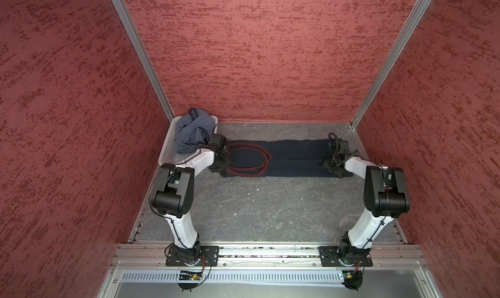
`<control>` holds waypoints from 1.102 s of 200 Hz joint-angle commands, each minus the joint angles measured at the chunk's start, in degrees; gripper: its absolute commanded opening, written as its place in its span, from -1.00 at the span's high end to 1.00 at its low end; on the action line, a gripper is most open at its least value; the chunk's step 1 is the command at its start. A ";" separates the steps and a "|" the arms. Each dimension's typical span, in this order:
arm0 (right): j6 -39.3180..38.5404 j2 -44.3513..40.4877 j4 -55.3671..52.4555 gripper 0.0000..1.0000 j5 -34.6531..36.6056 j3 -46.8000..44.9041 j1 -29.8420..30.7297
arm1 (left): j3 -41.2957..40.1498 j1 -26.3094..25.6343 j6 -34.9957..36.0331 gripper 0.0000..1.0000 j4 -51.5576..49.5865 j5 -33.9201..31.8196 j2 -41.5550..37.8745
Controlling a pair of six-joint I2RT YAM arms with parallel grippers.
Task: Fold and stack tank tops
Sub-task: Smooth out the tank top at the center of the table.
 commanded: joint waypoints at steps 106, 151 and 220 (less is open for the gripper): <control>-0.80 -1.69 -1.52 -0.08 1.83 -0.86 -0.45 | -3.53 -17.69 1.66 -0.22 -11.80 -19.06 -10.89; -0.63 -1.83 -1.14 -0.08 1.49 -0.95 -0.54 | -13.39 -19.73 -1.92 -0.04 -9.51 -16.62 -12.61; -0.63 -2.17 -0.98 -0.09 1.12 -1.21 -0.49 | -16.83 -15.45 -1.10 0.36 1.53 -12.44 -7.70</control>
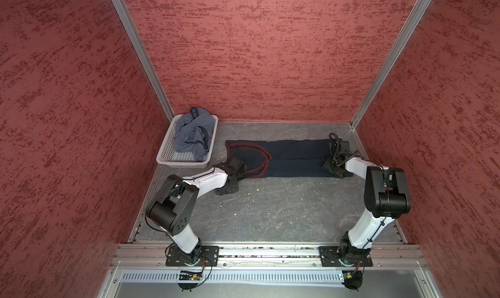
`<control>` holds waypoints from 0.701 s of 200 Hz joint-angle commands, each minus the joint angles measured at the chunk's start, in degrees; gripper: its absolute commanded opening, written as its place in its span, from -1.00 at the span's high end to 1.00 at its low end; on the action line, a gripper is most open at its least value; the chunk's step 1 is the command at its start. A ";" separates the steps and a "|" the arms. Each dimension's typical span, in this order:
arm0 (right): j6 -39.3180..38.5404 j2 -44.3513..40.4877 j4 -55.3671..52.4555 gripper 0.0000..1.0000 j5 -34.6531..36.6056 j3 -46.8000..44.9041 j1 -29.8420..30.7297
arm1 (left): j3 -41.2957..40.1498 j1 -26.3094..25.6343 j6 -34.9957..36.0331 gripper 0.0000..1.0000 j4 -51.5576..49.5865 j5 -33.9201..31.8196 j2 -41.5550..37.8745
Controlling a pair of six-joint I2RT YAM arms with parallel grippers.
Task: Fold and stack tank tops
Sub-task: Smooth out the tank top at the center of the table.
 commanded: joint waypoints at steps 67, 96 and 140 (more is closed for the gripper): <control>-0.15 -1.09 -0.97 -0.09 0.99 -0.48 -0.34 | 2.34 4.37 2.94 0.60 9.28 0.08 1.07; -0.15 -0.70 -0.91 -0.09 0.90 -0.44 -0.33 | 4.32 4.56 3.88 0.58 9.74 0.00 1.31; -0.15 -0.32 -0.83 -0.10 0.58 -0.31 -0.32 | 6.92 5.56 4.98 0.54 10.28 0.22 3.32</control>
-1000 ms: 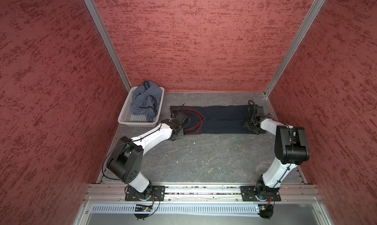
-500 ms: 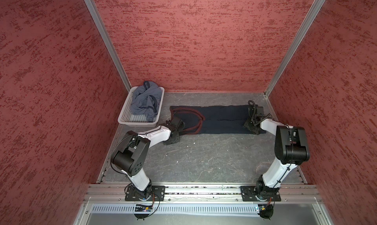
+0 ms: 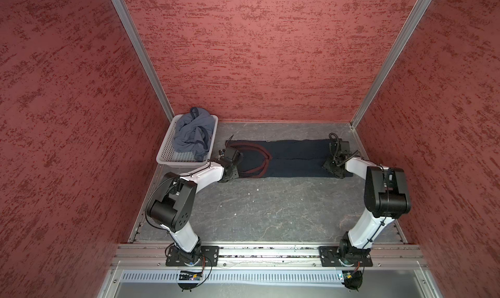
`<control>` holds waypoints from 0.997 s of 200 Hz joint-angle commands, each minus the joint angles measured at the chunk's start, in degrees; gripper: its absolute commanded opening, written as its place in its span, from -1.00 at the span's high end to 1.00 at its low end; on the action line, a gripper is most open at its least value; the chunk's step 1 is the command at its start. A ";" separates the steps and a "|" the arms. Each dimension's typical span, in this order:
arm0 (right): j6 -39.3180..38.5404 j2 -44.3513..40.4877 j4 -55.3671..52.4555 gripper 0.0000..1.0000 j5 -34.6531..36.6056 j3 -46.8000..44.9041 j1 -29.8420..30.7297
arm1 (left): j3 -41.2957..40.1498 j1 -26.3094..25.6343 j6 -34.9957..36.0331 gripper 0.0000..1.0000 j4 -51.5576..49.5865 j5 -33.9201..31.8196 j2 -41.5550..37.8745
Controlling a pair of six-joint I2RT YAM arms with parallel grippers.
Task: Fold and stack tank tops
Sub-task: Smooth out the tank top at the center of the table.
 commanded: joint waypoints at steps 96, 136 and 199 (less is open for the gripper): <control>-0.08 0.02 -1.41 -0.10 1.67 0.25 -0.32 | 5.23 2.95 0.71 0.66 -0.39 0.91 3.82; -0.07 1.30 -3.06 -0.10 4.74 1.52 -0.30 | 8.15 5.87 -1.33 0.80 -3.03 1.96 2.25; 0.12 1.61 -3.26 -0.10 7.13 1.90 -0.54 | 13.35 9.20 -3.58 0.61 -6.93 6.99 10.18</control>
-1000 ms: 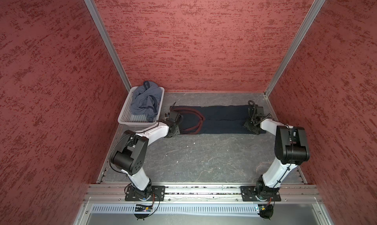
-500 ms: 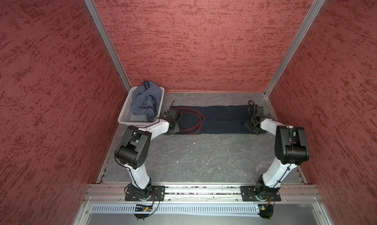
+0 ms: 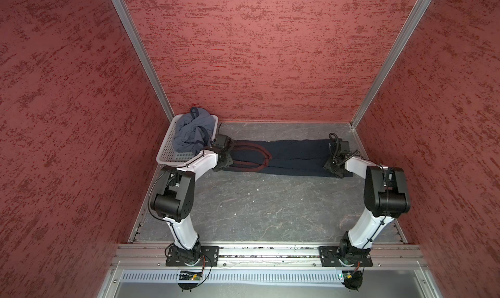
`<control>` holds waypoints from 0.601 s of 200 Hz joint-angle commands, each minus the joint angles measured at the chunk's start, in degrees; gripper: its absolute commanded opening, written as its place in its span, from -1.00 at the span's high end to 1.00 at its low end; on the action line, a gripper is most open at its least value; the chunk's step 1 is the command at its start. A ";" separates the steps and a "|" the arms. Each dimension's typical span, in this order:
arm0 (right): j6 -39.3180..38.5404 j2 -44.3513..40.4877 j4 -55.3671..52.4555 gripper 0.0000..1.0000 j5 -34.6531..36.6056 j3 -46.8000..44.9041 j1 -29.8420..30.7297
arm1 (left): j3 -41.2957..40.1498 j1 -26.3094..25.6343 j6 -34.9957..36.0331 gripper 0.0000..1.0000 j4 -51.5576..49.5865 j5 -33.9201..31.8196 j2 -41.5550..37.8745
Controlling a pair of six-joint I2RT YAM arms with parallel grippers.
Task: Fold and stack tank tops
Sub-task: Smooth out the tank top at the center of the table.
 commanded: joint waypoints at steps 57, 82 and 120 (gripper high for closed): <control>-0.06 0.47 -1.02 -0.10 1.10 1.12 -0.49 | 8.73 1.10 -0.72 0.54 -5.08 0.14 10.23; -0.02 0.64 -1.19 -0.10 1.01 1.58 -0.45 | 10.63 1.23 -1.21 0.39 -7.21 -1.64 11.43; -0.09 -1.57 -1.13 -0.10 1.56 1.98 -0.46 | 8.97 0.44 -1.94 0.09 -7.87 -3.23 8.07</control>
